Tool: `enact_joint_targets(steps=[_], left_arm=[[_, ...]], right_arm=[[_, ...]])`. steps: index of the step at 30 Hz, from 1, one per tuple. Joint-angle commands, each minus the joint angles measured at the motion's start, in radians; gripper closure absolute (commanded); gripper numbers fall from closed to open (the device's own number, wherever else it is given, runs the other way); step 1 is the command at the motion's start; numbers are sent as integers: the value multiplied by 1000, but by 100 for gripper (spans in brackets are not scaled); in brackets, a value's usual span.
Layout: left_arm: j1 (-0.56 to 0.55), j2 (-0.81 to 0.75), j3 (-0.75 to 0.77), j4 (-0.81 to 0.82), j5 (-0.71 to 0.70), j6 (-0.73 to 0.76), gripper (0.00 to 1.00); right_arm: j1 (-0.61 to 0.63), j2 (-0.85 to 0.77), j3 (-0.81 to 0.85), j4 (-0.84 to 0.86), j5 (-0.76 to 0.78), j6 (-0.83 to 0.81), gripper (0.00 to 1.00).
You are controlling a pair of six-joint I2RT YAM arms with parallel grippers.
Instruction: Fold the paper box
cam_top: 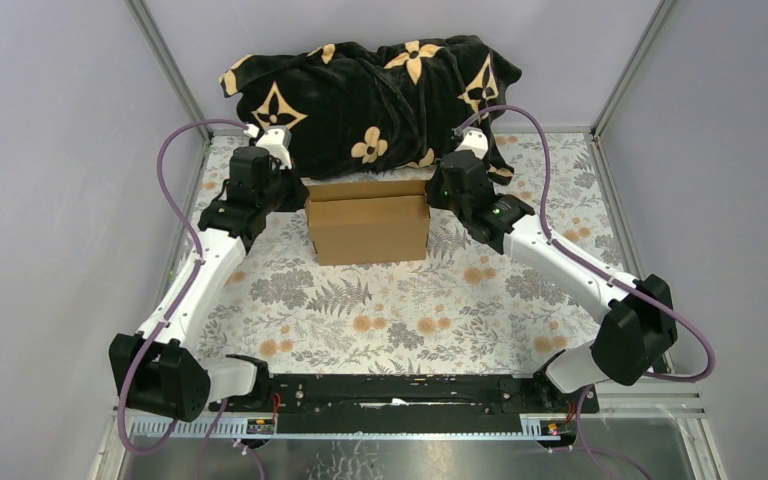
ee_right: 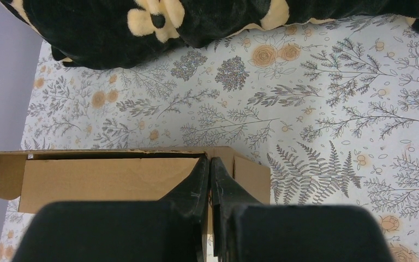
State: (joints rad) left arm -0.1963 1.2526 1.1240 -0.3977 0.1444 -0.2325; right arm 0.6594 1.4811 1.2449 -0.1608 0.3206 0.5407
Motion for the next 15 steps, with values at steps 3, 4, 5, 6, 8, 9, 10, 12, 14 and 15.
enact_joint_targets(steps=[3, 4, 5, 6, 8, 9, 10, 12, 14, 15], left_arm=[[-48, 14, -25, -45, 96, -10, 87], [-49, 14, -25, -46, 96, -9, 87], [-49, 13, -26, -46, 94, -10, 87], [-51, 12, -27, -47, 93, -10, 87], [-52, 11, -25, -49, 91, -10, 87], [-52, 11, -25, -50, 90, -10, 87], [-54, 10, -25, -52, 89, -10, 87], [-55, 8, -25, -53, 86, -10, 87], [-58, 7, -28, -53, 83, -11, 87], [-58, 6, -29, -53, 83, -11, 87]], right_arm=[[56, 38, -72, -139, -112, 33, 100], [56, 36, -74, -139, -111, 32, 100], [56, 36, -75, -139, -111, 31, 100], [56, 35, -76, -138, -112, 32, 100], [56, 35, -73, -138, -112, 32, 100], [56, 34, -73, -139, -113, 31, 100], [56, 33, -74, -138, -115, 31, 100], [57, 33, -75, -137, -117, 31, 100], [56, 30, -80, -136, -119, 31, 100], [56, 29, -81, -133, -119, 32, 100]])
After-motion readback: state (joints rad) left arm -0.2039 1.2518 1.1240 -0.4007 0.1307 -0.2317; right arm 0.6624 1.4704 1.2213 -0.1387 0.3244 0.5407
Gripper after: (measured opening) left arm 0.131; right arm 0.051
